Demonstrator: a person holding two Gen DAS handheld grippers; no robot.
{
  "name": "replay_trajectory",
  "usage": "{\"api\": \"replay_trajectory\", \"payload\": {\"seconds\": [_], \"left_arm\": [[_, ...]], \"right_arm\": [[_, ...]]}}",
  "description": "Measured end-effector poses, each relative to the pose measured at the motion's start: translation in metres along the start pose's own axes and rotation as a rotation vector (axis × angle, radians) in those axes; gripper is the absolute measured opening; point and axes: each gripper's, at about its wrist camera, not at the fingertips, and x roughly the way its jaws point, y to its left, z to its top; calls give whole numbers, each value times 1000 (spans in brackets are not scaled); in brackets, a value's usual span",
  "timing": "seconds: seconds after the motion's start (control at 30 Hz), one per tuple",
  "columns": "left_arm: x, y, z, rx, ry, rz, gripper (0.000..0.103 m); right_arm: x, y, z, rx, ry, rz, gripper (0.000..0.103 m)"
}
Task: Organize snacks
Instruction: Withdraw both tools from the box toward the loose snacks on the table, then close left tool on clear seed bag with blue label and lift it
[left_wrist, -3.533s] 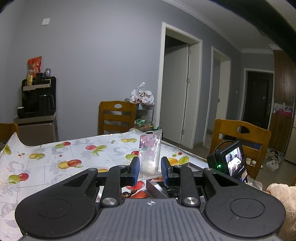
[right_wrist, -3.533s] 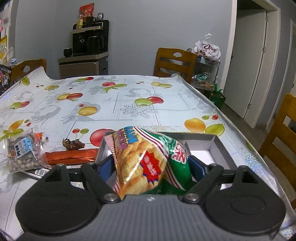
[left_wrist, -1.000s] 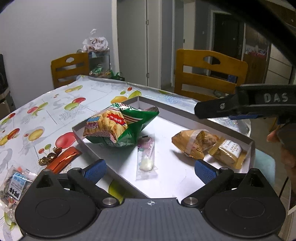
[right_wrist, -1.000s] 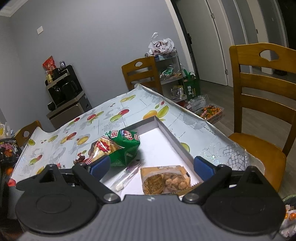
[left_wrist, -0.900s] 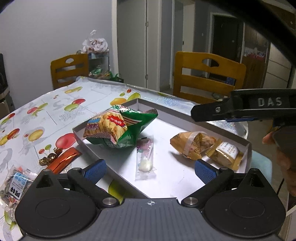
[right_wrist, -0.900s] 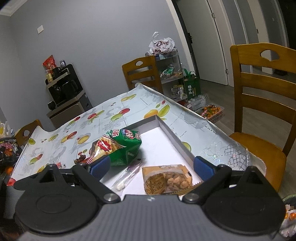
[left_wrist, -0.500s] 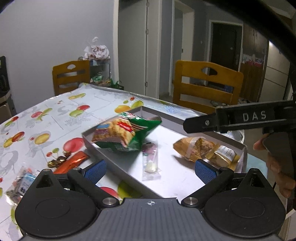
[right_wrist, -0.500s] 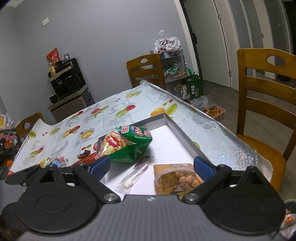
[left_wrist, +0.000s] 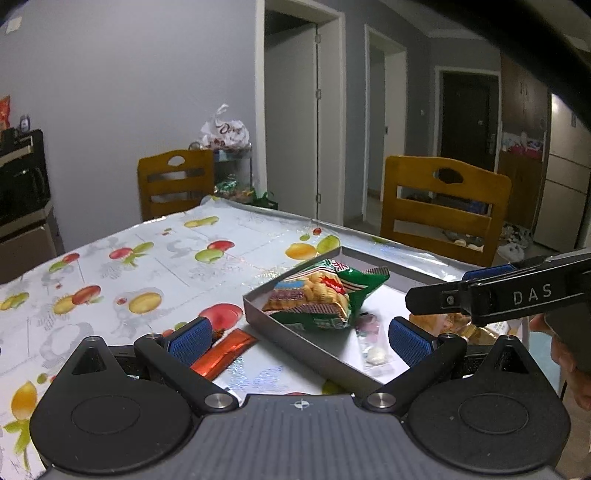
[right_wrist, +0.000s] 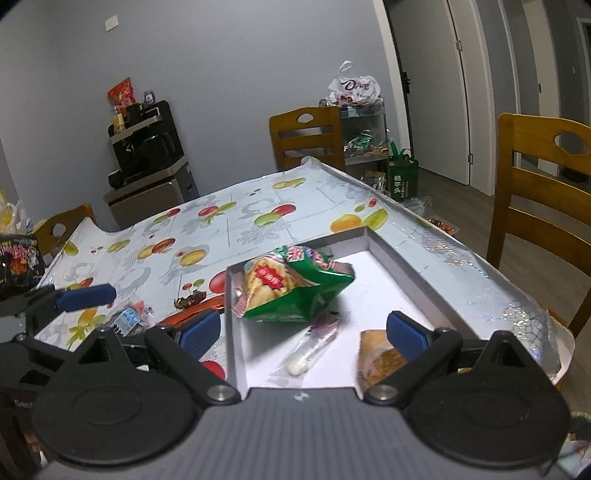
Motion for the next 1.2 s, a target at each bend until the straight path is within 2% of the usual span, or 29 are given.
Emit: {"api": "replay_trajectory", "payload": {"seconds": [0.2,0.6,0.83,1.03,1.2], "left_arm": [[0,8,-5,18,-21,-21,103],[-6,41,-27,27,-64,11,103],[-7,63,-39,-22,-69,5,103],[-17,93,-43,-11,-80,119,103],[-11,116,-46,-96,-40,103,103]], "right_arm": [[-1,18,2,-42,1,-13,98],[-2,54,5,-139,0,-36,98],[-6,74,-16,-279,56,34,98],[9,108,-30,-384,87,61,98],[26,143,-37,-444,100,125,98]]}}
